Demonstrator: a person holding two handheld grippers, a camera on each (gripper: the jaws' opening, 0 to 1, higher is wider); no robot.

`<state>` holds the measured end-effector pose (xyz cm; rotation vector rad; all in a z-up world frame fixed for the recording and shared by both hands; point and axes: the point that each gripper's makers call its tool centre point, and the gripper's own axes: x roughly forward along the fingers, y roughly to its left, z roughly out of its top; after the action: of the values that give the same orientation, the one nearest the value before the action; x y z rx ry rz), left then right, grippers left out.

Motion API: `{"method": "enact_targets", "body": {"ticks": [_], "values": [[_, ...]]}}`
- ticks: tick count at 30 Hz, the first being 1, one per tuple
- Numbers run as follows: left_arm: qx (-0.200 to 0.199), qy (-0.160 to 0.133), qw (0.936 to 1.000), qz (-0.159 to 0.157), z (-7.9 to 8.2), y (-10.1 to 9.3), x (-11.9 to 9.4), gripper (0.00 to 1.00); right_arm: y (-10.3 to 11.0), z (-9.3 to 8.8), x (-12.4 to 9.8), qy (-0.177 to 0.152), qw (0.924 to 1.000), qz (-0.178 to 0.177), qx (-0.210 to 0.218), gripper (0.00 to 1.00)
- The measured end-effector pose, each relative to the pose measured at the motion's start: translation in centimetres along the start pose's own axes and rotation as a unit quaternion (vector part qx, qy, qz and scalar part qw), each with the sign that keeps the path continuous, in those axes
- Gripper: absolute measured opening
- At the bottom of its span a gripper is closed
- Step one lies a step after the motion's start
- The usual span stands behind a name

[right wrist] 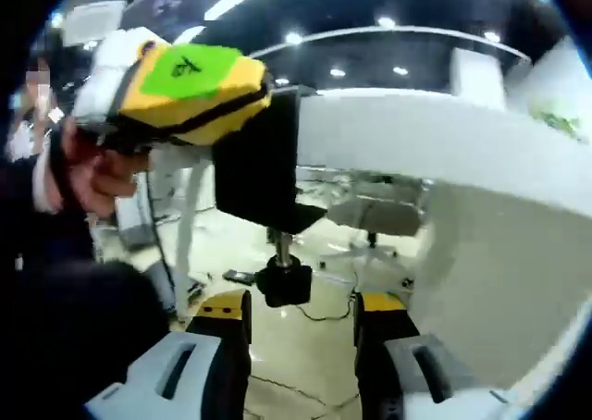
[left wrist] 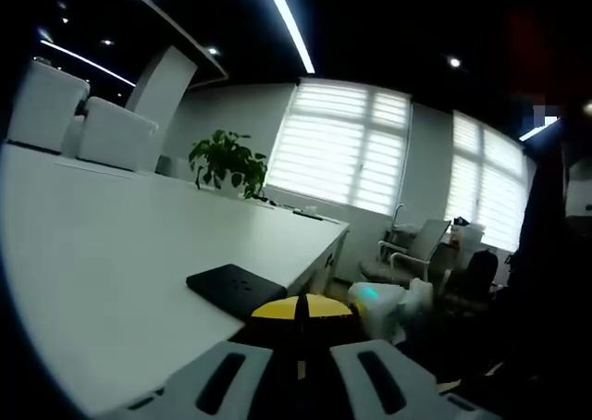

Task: Clamp the fixed fixture on the desktop, loosen the retaining clip, secure it to the edge of the desk, and tighten the retaining clip.

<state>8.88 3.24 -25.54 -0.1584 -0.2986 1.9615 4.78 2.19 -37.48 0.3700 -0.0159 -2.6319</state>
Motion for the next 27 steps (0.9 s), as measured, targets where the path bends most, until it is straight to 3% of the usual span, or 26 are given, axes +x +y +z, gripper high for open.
{"method": "enact_targets", "body": {"ticks": [1,5,7,12,13,15,17,19,22,23,24,25,27], "values": [[0.002,-0.001,1.0,-0.001,0.0,0.0,0.0,0.01,0.1,0.2,0.1,-0.008,0.9991,-0.028,0.031,0.42],[0.006,-0.003,1.0,-0.001,0.0,0.0,0.0,0.01,0.6,0.3,0.5,-0.018,0.992,-0.125,0.013,0.41],[0.004,-0.004,1.0,-0.001,0.0,0.0,-0.1,0.01,1.5,0.5,0.5,-0.026,0.9891,-0.141,0.034,0.42],[0.004,-0.006,1.0,-0.002,0.1,-0.1,-0.1,0.01,2.4,0.8,0.4,-0.021,0.9871,-0.159,-0.007,0.42],[0.004,-0.006,1.0,-0.002,0.0,-0.1,-0.1,0.01,2.2,0.9,0.4,-0.02,0.9861,-0.164,-0.021,0.39],[0.004,-0.006,1.0,-0.002,0.1,-0.1,-0.1,0.01,1.1,0.8,0.0,-0.009,0.9811,-0.188,-0.047,0.24],[0.004,-0.007,1.0,-0.002,0.1,-0.1,-0.1,0.01,0.9,0.3,0.2,-0.006,0.9852,-0.171,-0.011,0.24],[0.005,-0.007,1.0,-0.003,0.1,-0.1,-0.1,0.01,0.6,0.5,0.2,-0.004,0.9871,-0.158,-0.026,0.24],[0.002,-0.006,1.0,-0.003,0.1,-0.2,-0.2,0.01,0.8,0.6,0.4,-0.016,0.9933,-0.106,-0.043,0.24],[0.001,-0.006,1.0,-0.002,0.1,-0.2,-0.2,0.01,0.8,0.5,0.5,-0.022,0.9961,-0.071,-0.048,0.24],[0.001,-0.006,1.0,-0.002,0.1,-0.2,-0.2,0.01,0.9,0.5,0.5,-0.023,0.9966,-0.061,-0.05,0.24],[0.001,-0.006,1.0,-0.002,0.1,-0.2,-0.2,0.01,1.0,0.5,0.5,-0.021,0.9982,-0.016,-0.055,0.24],[0.0,-0.005,1.0,-0.002,0.1,-0.2,-0.2,0.01,1.1,0.4,0.8,-0.018,0.9972,0.03,-0.066,0.24]]}}
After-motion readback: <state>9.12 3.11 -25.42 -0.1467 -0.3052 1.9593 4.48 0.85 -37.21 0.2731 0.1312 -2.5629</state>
